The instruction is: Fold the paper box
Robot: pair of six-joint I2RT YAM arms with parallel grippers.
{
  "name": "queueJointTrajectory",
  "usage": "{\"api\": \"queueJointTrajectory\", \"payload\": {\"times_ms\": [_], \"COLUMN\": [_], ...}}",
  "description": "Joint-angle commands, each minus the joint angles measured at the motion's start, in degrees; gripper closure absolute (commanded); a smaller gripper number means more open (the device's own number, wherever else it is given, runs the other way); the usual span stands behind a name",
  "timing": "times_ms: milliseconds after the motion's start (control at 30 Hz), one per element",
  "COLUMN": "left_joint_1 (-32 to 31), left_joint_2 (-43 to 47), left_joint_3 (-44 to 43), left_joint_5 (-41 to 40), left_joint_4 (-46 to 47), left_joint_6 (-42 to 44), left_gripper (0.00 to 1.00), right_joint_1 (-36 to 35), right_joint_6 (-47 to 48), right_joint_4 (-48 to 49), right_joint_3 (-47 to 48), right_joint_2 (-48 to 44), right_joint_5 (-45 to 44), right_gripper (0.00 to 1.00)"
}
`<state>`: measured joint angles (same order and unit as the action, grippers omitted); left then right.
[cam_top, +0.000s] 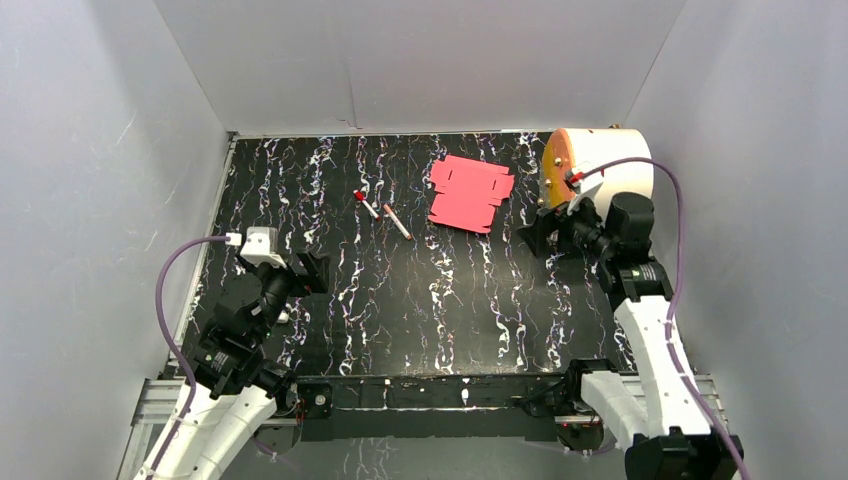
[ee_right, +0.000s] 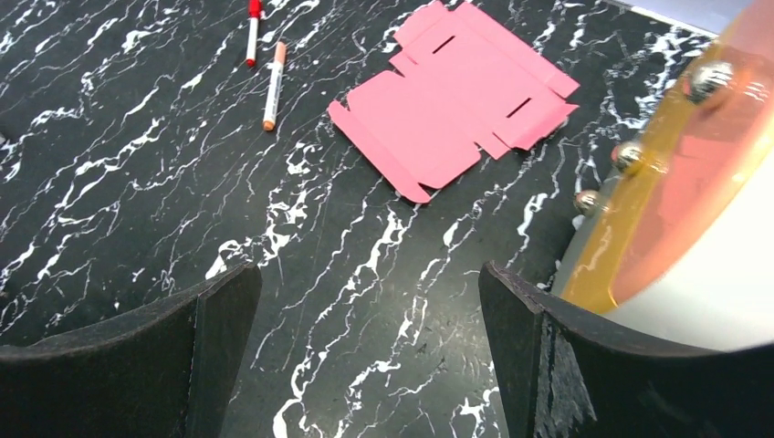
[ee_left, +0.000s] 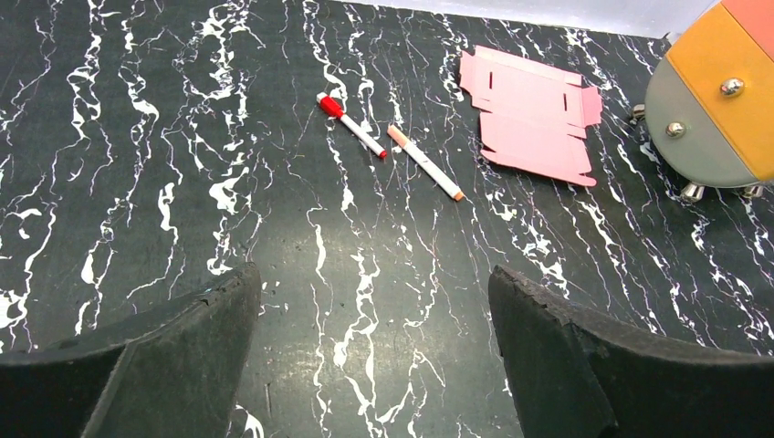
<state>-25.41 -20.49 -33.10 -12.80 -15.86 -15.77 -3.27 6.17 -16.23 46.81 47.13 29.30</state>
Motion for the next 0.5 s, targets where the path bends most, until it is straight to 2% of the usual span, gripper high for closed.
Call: {"api": "queueJointTrajectory", "payload": {"times_ms": [0,167,467], "left_joint_1": [-1.16,-1.29,-2.28], "left_joint_2": [1.29,2.58,2.04], "left_joint_3": [0.61,0.63,0.67], "left_joint_5": [-2.11,-6.62,-8.71], "left_joint_4": [0.51,-0.59,-1.03], "left_joint_6": [2.14,1.92,1.53], "left_gripper": [0.08,0.08,0.08], "right_joint_1": [-6.93,-27.13,-36.97], "right_joint_6": [1.09,11.09,26.78], "right_joint_4": [3.71,1.48,4.45], "right_joint_3": [5.02,10.21,14.63], "right_joint_2": [4.33,15.59,33.47], "right_joint_5": [-3.62,-21.16,-34.51], "right_gripper": [0.02,0.02,0.04]}}
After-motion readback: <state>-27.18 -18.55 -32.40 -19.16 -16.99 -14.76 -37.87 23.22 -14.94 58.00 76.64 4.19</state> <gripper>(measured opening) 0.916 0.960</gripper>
